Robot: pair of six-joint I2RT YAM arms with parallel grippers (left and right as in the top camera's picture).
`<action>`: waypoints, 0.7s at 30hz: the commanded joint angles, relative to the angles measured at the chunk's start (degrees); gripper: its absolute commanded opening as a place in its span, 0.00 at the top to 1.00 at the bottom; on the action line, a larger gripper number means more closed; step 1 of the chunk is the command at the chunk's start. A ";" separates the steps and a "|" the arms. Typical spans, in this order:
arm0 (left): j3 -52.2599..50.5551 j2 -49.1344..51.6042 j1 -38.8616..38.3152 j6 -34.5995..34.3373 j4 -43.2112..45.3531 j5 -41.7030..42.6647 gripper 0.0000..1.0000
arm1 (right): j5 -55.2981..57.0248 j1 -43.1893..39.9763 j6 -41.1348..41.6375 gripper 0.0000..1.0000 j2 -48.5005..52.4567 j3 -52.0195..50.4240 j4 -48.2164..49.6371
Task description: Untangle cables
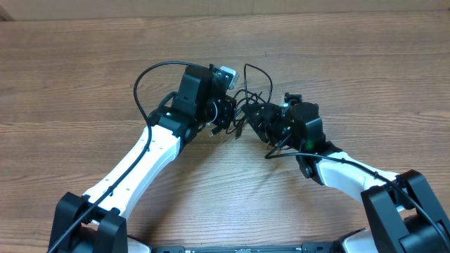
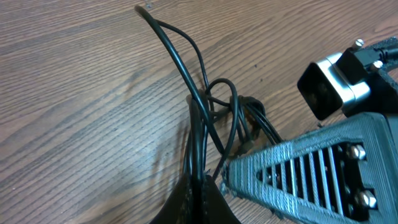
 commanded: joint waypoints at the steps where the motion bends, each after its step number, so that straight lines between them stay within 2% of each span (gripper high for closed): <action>1: 0.00 0.52 0.57 0.46 0.61 2.01 0.96 | 2.05 0.35 1.42 0.52 -0.70 0.35 0.35; 6: 0.00 0.52 0.57 0.46 0.74 2.75 0.96 | 1.38 0.35 2.14 0.56 -0.70 0.35 0.33; 16: 0.00 0.52 0.52 0.44 0.87 4.50 0.96 | 3.28 1.84 3.78 0.57 -0.70 0.35 0.72; 21: 0.00 0.52 0.42 0.46 1.05 5.33 0.96 | 6.71 1.84 3.80 0.66 -0.70 0.35 0.74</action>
